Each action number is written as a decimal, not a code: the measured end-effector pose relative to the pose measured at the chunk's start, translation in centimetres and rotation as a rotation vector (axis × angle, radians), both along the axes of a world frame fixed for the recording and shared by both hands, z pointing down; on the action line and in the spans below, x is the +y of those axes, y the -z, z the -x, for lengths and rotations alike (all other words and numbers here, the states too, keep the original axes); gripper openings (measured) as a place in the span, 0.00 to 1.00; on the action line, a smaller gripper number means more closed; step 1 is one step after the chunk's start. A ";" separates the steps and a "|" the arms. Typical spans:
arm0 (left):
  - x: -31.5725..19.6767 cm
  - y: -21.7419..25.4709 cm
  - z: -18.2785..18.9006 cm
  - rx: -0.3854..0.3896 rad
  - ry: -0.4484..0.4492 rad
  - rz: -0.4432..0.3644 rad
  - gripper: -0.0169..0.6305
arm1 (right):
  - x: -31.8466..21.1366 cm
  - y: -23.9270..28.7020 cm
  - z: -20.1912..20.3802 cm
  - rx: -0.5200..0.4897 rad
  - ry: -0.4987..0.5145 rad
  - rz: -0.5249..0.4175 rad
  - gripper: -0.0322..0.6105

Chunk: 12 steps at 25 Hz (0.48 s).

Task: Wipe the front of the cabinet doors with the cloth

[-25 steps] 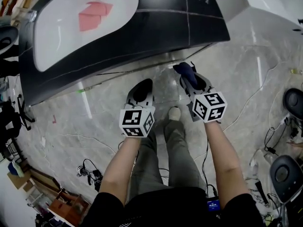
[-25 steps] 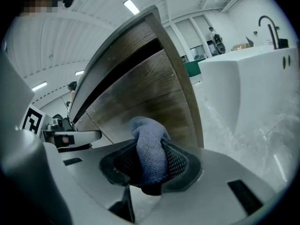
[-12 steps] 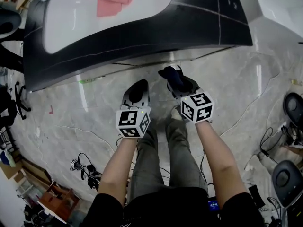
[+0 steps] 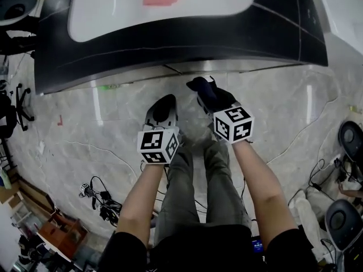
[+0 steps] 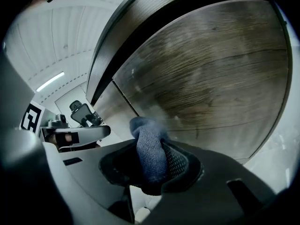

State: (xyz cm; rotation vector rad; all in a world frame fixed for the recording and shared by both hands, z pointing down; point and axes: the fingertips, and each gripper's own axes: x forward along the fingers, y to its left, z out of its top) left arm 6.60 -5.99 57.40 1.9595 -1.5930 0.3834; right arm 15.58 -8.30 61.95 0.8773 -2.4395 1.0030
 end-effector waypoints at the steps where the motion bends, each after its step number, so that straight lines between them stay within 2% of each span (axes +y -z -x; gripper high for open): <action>1: 0.1 -0.2 0.6 -0.002 0.004 0.003 0.04 | 0.0 -0.2 0.6 0.000 0.003 0.002 0.24; 7: 0.8 -0.8 3.2 -0.014 0.024 0.020 0.04 | -0.5 -0.5 3.7 0.016 0.050 -0.002 0.24; 12: 0.2 -1.5 3.7 -0.009 0.022 0.027 0.04 | -1.8 -1.4 5.1 0.039 0.070 -0.017 0.24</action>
